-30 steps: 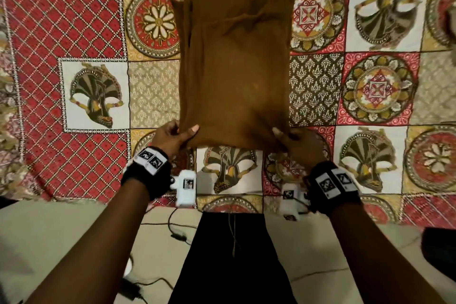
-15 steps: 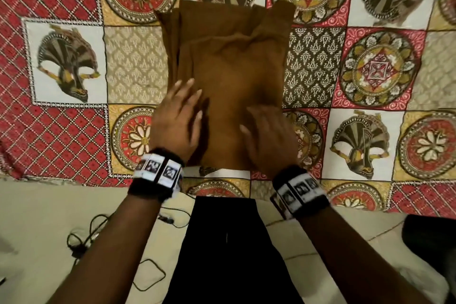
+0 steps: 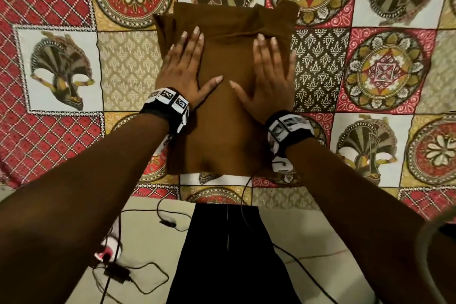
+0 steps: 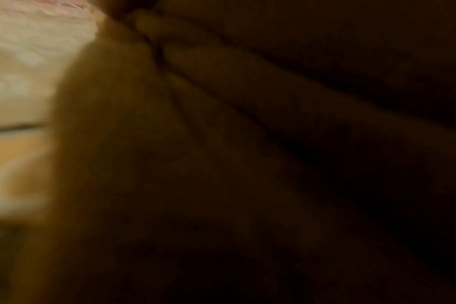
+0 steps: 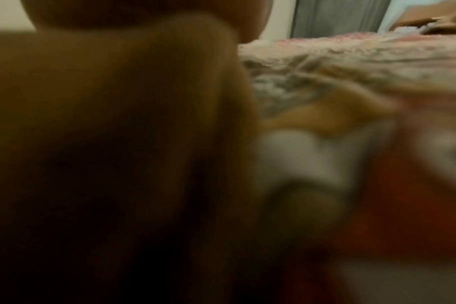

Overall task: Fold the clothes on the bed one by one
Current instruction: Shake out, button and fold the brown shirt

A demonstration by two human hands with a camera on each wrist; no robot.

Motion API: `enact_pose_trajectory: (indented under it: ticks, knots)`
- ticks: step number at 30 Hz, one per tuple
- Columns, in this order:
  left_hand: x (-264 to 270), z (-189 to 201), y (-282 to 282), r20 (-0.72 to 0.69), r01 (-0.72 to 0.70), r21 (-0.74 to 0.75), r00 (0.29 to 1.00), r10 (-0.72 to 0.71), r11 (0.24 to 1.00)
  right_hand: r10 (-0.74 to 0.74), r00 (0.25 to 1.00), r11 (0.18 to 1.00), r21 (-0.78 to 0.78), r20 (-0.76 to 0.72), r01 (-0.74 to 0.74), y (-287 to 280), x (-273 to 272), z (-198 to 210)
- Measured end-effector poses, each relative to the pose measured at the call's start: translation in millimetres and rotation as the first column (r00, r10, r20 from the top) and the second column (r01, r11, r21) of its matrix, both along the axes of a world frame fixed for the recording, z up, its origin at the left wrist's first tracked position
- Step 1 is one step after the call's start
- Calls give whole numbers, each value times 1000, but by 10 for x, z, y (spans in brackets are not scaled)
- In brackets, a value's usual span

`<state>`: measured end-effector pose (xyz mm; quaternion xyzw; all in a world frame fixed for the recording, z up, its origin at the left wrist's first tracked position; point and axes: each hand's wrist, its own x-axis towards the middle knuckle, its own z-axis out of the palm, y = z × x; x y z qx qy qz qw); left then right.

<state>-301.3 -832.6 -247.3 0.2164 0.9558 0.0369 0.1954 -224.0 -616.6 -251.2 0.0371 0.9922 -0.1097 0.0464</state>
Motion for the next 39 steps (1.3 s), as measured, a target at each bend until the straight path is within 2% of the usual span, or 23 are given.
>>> enact_pose_trajectory:
  ticks: [4, 7, 9, 11, 13, 15, 17, 19, 21, 22, 25, 28, 30, 32, 34, 39]
  knots:
    - [13, -24, 12, -6, 3, 7, 1000, -3, 1000, 53, 996, 998, -45, 74, -49, 266, 43, -7]
    - [-1, -10, 20, 11, 1, 17, 1000, -2, 1000, 49, 997, 995, -95, 61, -43, 258, 12, 27]
    - [-29, 73, 13, 46, -2, 46, 999, 0, 999, -20, 999, 988, -152, 38, 25, 222, 67, 76]
    - [-8, 235, -42, 50, 45, 119, 997, -51, 992, -163, 987, 954, -254, 6, 159, 202, 232, 159]
    - [126, 448, -183, -35, 111, 229, 994, -106, 967, -307, 952, 898, -333, -8, 287, 202, 527, 259]
    - [377, 604, -398, -94, 119, 290, 991, -95, 950, -370, 928, 864, -355, 29, 356, 223, 894, 333]
    - [715, 632, -651, -53, 158, 270, 987, -149, 950, -293, 954, 887, -356, 56, 294, 248, 1258, 394]
    - [1069, 541, -892, 32, 289, 212, 953, -302, 934, -101, 993, 931, -345, 67, 117, 264, 1601, 400]
    - [1335, 416, -1084, 100, 429, 154, 889, -446, 890, 109, 992, 966, -242, 66, -90, 251, 1905, 354]
    - [1418, 371, -1144, 98, 459, 126, 877, -471, 880, 179, 981, 970, -180, 70, -164, 250, 2027, 314]
    - [1506, 315, -1185, 21, 477, 100, 876, -481, 873, 218, 975, 973, -89, 49, -213, 347, 2130, 197]
    - [1444, 277, -1193, -35, 509, 110, 860, -508, 854, 265, 964, 963, -44, -29, -266, 472, 1931, 107]
    - [1363, 274, -1220, -10, 524, 86, 851, -525, 847, 341, 937, 939, -18, -73, -343, 532, 1736, 76]
    - [1275, 320, -1229, 6, 566, 79, 823, -568, 821, 446, 891, 893, -36, -83, -449, 544, 1578, 72]
    - [1192, 369, -1201, -36, 606, 133, 794, -607, 784, 519, 851, 848, -72, -82, -525, 561, 1466, 93]
    - [1176, 526, -1161, -9, 636, 210, 761, -649, 743, 512, 853, 839, -152, -106, -523, 588, 1572, 257]
